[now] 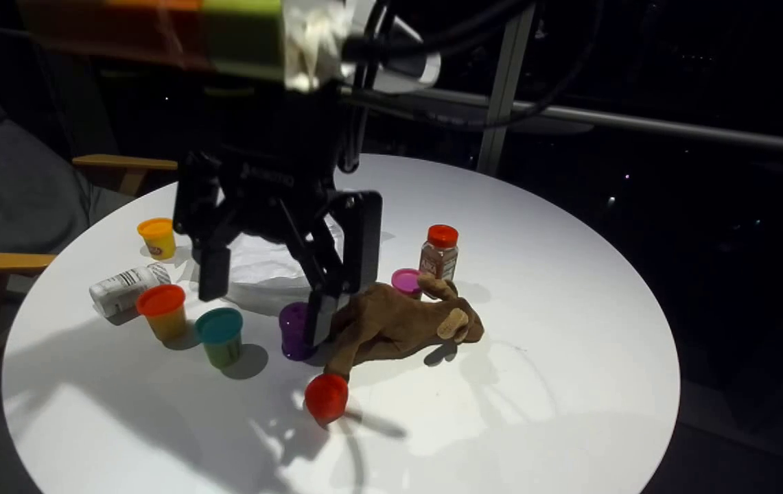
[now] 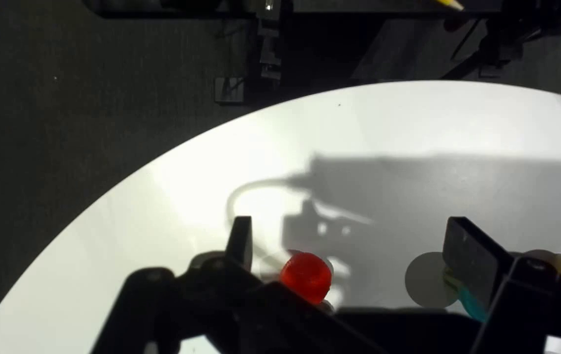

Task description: Put the objects on the table in the plastic

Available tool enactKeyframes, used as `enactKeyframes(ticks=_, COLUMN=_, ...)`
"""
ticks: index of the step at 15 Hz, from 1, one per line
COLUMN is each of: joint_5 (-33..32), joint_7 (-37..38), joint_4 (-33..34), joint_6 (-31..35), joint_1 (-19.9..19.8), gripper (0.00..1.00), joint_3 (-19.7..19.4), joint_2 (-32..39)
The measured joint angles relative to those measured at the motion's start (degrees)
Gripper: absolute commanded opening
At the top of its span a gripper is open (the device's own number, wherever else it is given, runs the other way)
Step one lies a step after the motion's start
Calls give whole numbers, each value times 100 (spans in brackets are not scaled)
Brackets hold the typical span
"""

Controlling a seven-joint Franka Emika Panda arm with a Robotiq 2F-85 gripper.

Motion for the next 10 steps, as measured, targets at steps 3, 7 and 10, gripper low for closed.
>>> enactKeyframes(ticks=3, joint_5=258, joint_7=-38, joint_4=-53, joint_6=860, joint_1=-3, gripper=100, joint_3=2, joint_2=645)
enactKeyframes(ticks=7, joint_5=414, joint_7=-45, joint_4=14, joint_6=1796, joint_1=-2, gripper=100, joint_3=15, joint_2=1426)
enactKeyframes(ticks=10, joint_5=412, joint_7=-2, joint_4=69, joint_6=2229, joint_1=-2, gripper=100, joint_3=13, joint_2=1795)
